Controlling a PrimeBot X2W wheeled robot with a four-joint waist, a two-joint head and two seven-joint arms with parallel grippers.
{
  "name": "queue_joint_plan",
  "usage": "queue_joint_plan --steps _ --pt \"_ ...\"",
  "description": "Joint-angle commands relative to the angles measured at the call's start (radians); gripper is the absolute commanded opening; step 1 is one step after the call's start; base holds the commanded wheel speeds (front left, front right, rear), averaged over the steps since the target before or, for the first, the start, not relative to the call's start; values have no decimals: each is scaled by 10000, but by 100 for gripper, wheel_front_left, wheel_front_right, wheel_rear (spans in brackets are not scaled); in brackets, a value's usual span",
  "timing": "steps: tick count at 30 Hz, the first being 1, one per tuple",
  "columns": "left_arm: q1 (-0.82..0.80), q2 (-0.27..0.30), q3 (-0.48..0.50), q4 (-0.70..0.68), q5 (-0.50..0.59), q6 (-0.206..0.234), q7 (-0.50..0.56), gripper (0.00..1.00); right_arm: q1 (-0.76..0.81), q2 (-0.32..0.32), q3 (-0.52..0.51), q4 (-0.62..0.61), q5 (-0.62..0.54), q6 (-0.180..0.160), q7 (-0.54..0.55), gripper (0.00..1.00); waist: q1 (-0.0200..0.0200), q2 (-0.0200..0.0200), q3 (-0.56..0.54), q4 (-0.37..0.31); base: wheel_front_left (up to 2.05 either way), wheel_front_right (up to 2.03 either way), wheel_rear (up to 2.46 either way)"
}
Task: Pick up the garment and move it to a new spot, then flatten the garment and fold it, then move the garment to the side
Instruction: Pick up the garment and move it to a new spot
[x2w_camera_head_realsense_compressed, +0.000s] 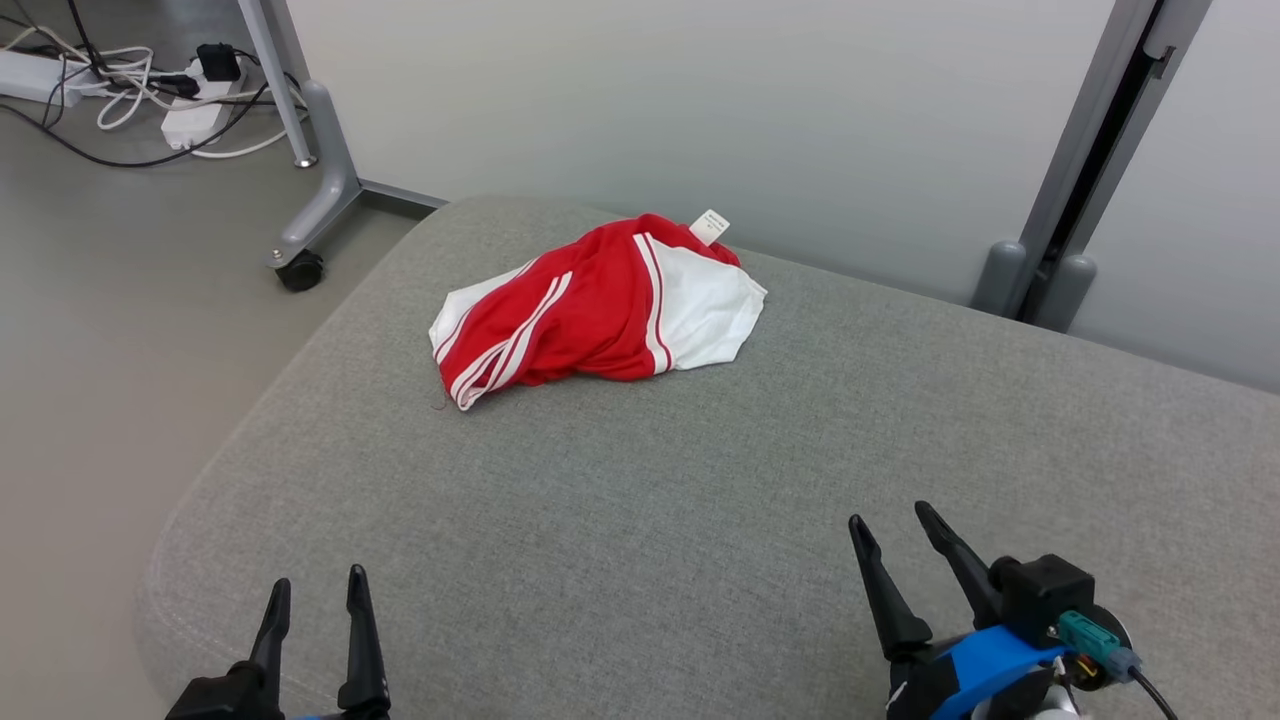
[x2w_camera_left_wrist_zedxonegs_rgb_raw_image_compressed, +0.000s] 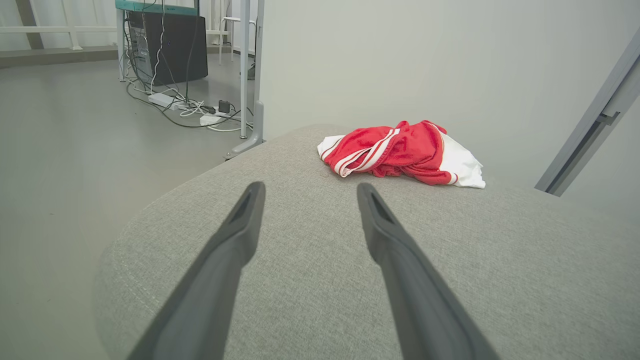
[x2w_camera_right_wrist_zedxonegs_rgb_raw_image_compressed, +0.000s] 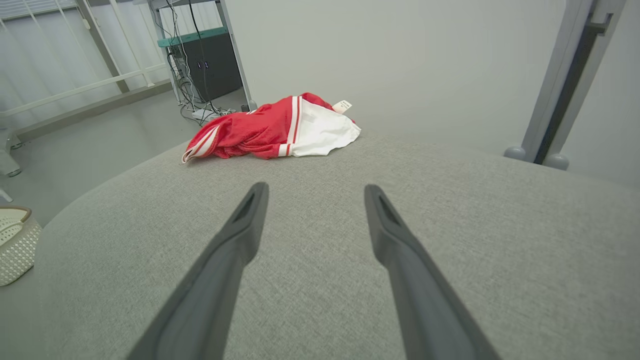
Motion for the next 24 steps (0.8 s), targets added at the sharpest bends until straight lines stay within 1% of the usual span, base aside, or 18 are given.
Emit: queue_joint_plan --steps 1,3,7,10,13,16,19,20,22,24 --pt "42 -27 44 -153 -40 84 -23 100 -214 -20 78 -69 -63 1 73 100 0 0 138 5 0 0 0" --pt "-58 -34 147 -362 -76 115 -28 100 -398 -22 79 -199 -170 1 153 100 0 0 284 -66 0 0 0" --pt "-381 11 436 -1499 10 498 -34 100 -720 -22 -144 -541 -503 1 330 100 0 0 819 -292 0 0 0" --pt "-1014 458 849 -2544 -29 532 128 100 -993 -20 -371 -845 -776 1 524 100 0 0 1344 -485 0 0 0" --pt "-2090 1100 1398 -3503 -171 555 705 100 -1260 -23 -515 -1220 -1121 1 748 100 0 0 1992 -762 0 0 0" --pt "-3575 2022 1781 -3608 -133 353 1471 100 -1603 -23 -606 -1586 -1392 1 964 100 0 0 2643 -1136 0 0 0" --pt "-5232 2728 1855 -2915 -467 -98 2269 100 -1973 -23 -560 -1917 -1605 1 1159 100 0 0 3276 -1598 0 0 0" --pt "-5232 2728 1855 -2915 -467 -98 2269 100 -1973 -23 -560 -1917 -1605 1 1159 100 0 0 3276 -1598 0 0 0" --pt "-6189 3016 1781 -2133 -784 -487 2794 100 -2205 -23 -448 -2120 -1711 1 1322 100 0 0 3678 -1931 0 0 0" --pt "-7109 3160 1634 -1284 -983 -754 3221 100 -2477 -23 -334 -2315 -1880 1 1469 100 0 0 4075 -2255 0 0 0"
